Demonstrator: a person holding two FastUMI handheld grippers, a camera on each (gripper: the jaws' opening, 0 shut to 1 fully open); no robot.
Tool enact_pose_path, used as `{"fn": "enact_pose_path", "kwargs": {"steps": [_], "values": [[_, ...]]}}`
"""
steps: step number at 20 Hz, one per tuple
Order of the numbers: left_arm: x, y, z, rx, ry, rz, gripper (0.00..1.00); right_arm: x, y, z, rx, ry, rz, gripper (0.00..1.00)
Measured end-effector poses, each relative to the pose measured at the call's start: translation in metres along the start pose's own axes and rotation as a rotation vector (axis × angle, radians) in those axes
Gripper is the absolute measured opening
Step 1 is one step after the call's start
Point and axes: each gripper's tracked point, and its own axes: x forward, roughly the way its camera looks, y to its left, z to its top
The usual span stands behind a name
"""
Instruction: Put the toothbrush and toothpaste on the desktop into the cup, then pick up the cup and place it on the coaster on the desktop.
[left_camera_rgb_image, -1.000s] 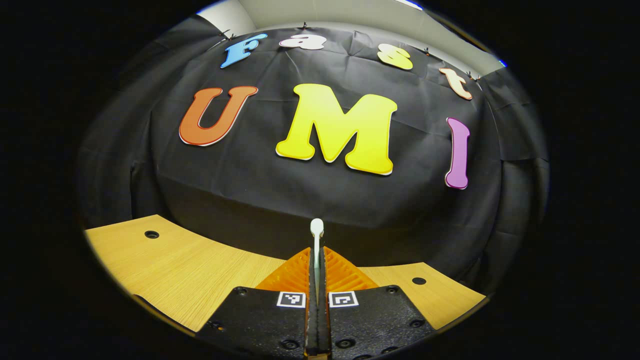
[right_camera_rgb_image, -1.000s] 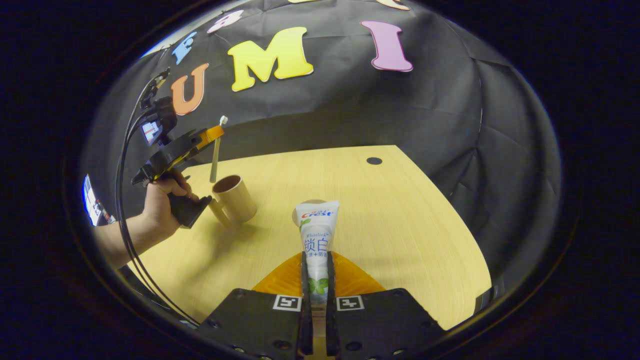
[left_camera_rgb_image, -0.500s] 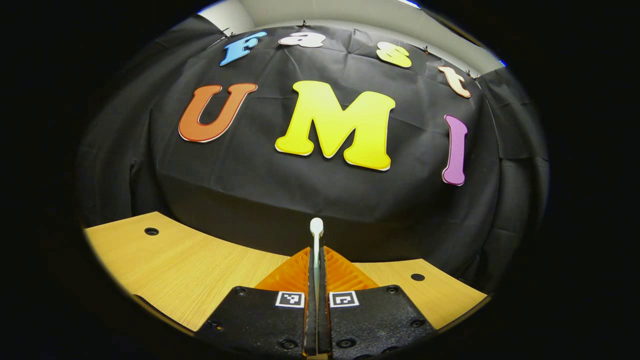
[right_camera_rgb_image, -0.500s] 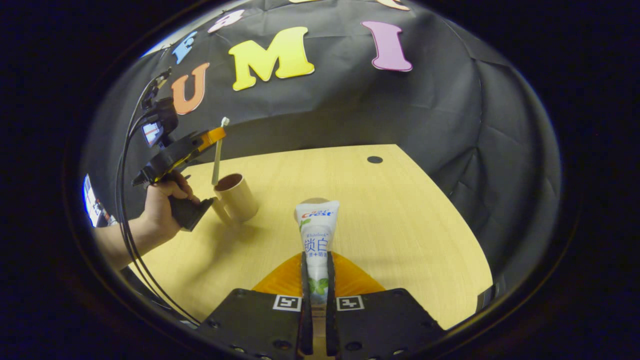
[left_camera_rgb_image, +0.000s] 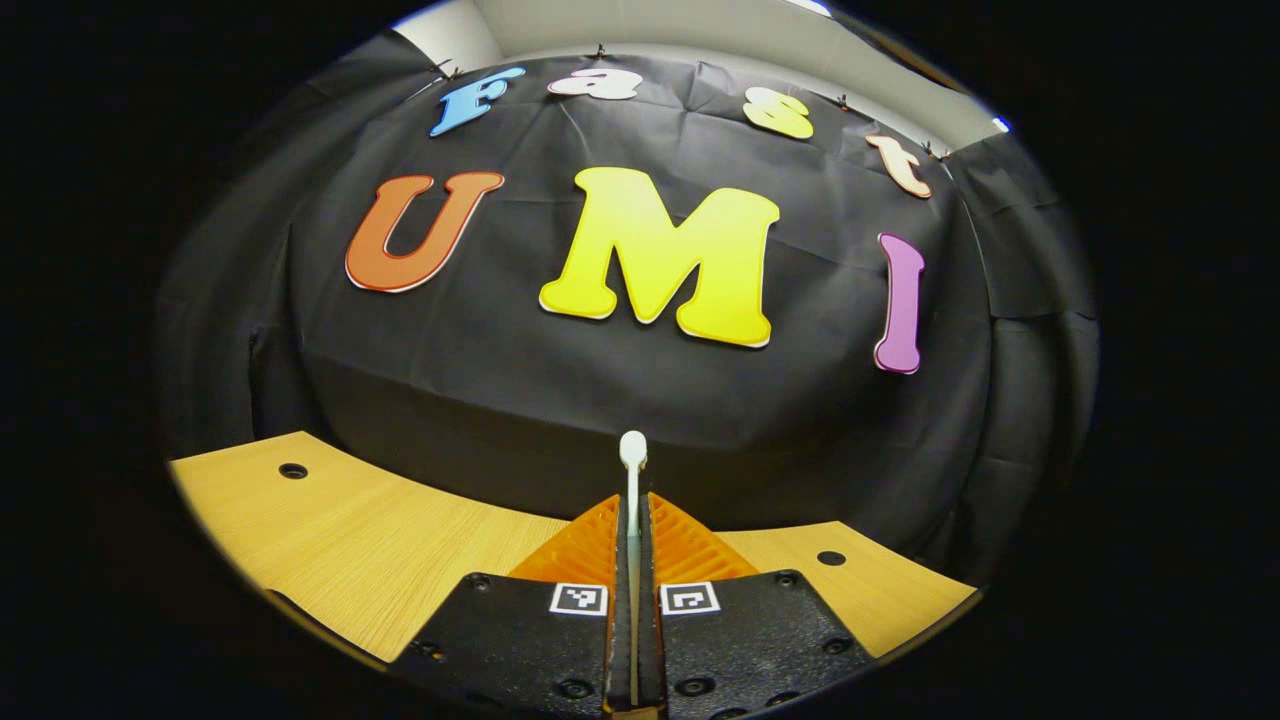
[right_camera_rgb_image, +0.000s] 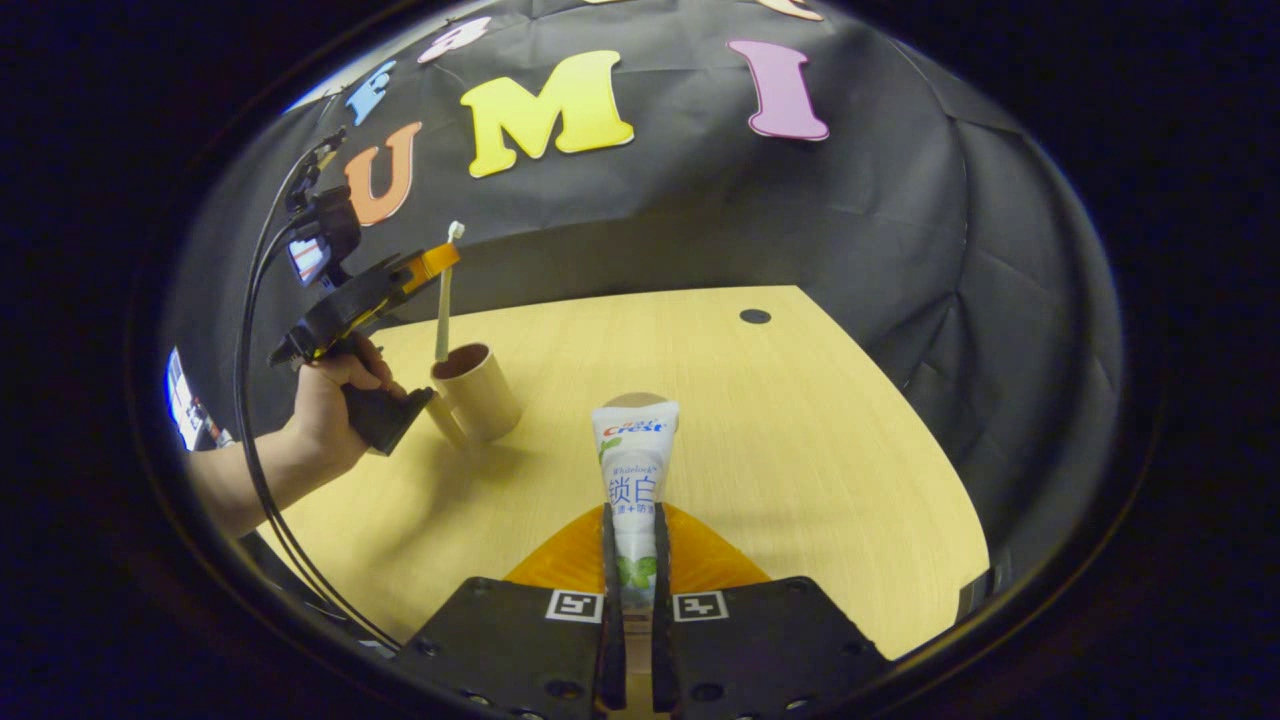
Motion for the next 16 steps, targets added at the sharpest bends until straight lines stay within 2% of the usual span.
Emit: {"fn": "enact_pose_path", "kwargs": {"steps": [4,8,11,13,14,15,16], "values": [[-0.004,0.005,-0.005,-0.005,0.016,0.013,0.05,0.002,0.000,0.001,0.000,-0.002,-0.002,0.10],[-0.010,-0.001,-0.008,0.030,0.011,-0.020,0.07,0.003,0.006,0.003,-0.013,-0.008,0.011,0.11],[-0.021,-0.003,-0.012,0.035,0.034,-0.030,0.15,0.002,0.011,0.001,-0.020,-0.007,0.024,0.11],[-0.030,-0.003,-0.015,0.059,0.068,-0.019,0.33,0.001,0.017,0.005,-0.031,-0.019,0.038,0.11],[-0.037,-0.001,-0.013,0.078,0.072,-0.006,0.53,0.000,0.020,0.008,-0.038,-0.027,0.042,0.11],[-0.044,-0.001,-0.010,0.081,0.076,0.001,0.53,-0.002,0.024,0.013,-0.040,-0.039,0.054,0.11],[-0.051,-0.001,-0.005,0.076,0.069,0.004,0.62,-0.003,0.029,0.019,-0.045,-0.053,0.063,0.11]]}}
